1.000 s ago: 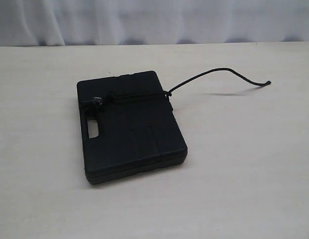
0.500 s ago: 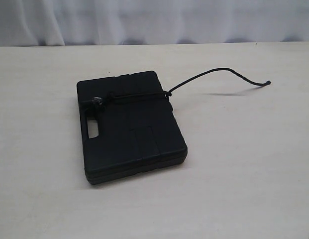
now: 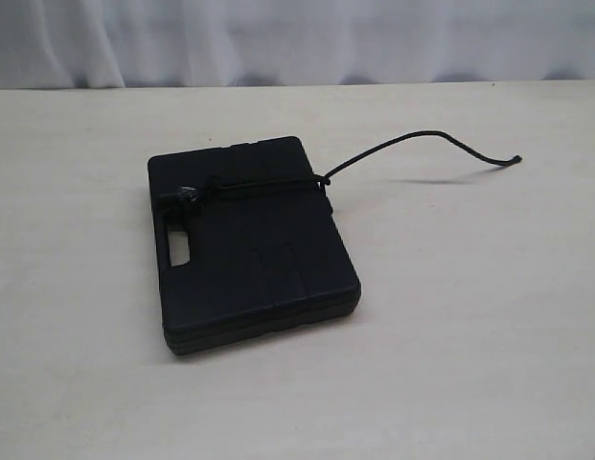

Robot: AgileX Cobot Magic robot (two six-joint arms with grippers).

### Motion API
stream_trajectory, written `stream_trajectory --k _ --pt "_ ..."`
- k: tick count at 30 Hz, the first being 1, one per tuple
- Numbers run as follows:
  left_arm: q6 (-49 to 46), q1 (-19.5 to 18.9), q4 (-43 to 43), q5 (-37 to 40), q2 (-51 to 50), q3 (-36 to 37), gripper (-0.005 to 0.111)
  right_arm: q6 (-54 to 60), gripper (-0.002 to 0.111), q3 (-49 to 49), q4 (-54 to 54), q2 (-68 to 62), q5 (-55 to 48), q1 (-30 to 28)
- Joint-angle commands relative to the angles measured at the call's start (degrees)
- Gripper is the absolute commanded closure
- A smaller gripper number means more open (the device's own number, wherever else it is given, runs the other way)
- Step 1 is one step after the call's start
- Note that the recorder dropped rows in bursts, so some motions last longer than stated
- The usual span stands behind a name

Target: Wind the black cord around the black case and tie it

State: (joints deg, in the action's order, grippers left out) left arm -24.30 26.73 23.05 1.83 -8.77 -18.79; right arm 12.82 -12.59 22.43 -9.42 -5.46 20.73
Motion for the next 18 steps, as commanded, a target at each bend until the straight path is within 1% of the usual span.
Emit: stream_trajectory --k 1,3,6,7,12,15,18 --pt "0.6 -0.2 -0.1 0.1 0.2 0.4 0.107 -0.1 0.104 0.3 -0.2 0.3 -0.3 0.1" --pt "2.2 -1.1 -0.1 1.1 0.2 0.4 0.107 -0.1 0.104 0.3 -0.2 0.3 -0.3 0.1" --pt "6.7 -4.4 -1.7 2.6 0.2 0.4 0.107 -0.1 0.104 0.3 -0.2 0.3 -0.3 0.1" --pt "10.0 -5.5 -3.4 2.9 0.2 0.4 0.107 -0.1 0.104 0.3 -0.2 0.3 -0.3 0.1" --pt "33.3 -11.5 -16.6 3.8 0.2 0.4 0.107 -0.1 0.104 0.3 -0.2 0.3 -0.3 0.1" --pt "38.0 -14.5 -17.0 3.8 0.5 1.2 0.107 -0.1 0.104 0.3 -0.2 0.3 -0.3 0.1" --pt "38.0 -17.0 -17.0 3.7 2.4 3.6 0.107 -0.1 0.104 0.3 -0.2 0.3 -0.3 0.1"
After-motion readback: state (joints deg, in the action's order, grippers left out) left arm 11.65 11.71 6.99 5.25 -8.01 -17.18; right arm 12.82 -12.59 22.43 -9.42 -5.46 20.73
